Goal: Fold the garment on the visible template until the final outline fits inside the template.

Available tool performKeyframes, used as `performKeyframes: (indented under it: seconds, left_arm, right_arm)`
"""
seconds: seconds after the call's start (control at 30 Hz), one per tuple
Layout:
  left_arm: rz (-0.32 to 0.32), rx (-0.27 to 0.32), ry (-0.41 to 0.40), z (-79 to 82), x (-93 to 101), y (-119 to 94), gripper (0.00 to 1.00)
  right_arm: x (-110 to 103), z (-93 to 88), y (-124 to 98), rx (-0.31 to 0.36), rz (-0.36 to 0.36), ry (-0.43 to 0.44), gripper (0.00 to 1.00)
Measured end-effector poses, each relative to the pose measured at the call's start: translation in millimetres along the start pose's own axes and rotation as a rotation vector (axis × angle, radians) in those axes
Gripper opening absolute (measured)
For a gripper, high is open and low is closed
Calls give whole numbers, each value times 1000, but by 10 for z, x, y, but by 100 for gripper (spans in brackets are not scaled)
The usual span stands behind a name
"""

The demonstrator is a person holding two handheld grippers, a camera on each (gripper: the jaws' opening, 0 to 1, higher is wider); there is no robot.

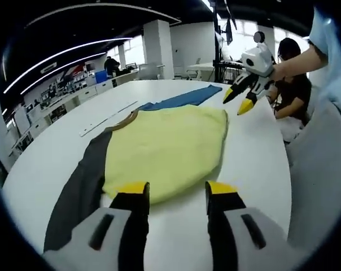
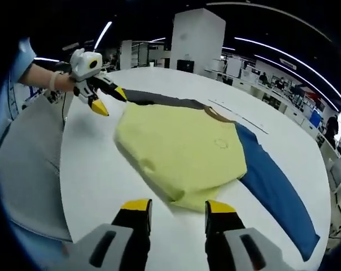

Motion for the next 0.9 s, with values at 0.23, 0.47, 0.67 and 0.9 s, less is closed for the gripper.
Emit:
performKeyframes:
  seconds: [0.23,0.47,0.67,0.9]
  left_arm:
    - [-24,-14,43,-10,48,126,31]
    - [-28,-37,120,-17,96,237,29]
    - [-17,-52,105,-42,84,288,22]
    - [-5,-68,35,-74,52,336,9]
  right_arm:
    - [27,-4,60,-19,4,-7,31]
    - [68,3,146,-21,-24,-15,26]
    - [61,-17,193,-39,-35,-40,22]
    - [81,-36,211,-35,-53,-29,6]
Point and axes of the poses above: the point that each gripper's makers call its tool centre point, and the gripper's own axes: y roughly forward along the fingers, x roughly to its right, z roughly out of its top, the point moved 10 cm from there along -y, roughly backward along the fingers, and after that the axes turned 12 degrees about z, right-handed, at the moved point
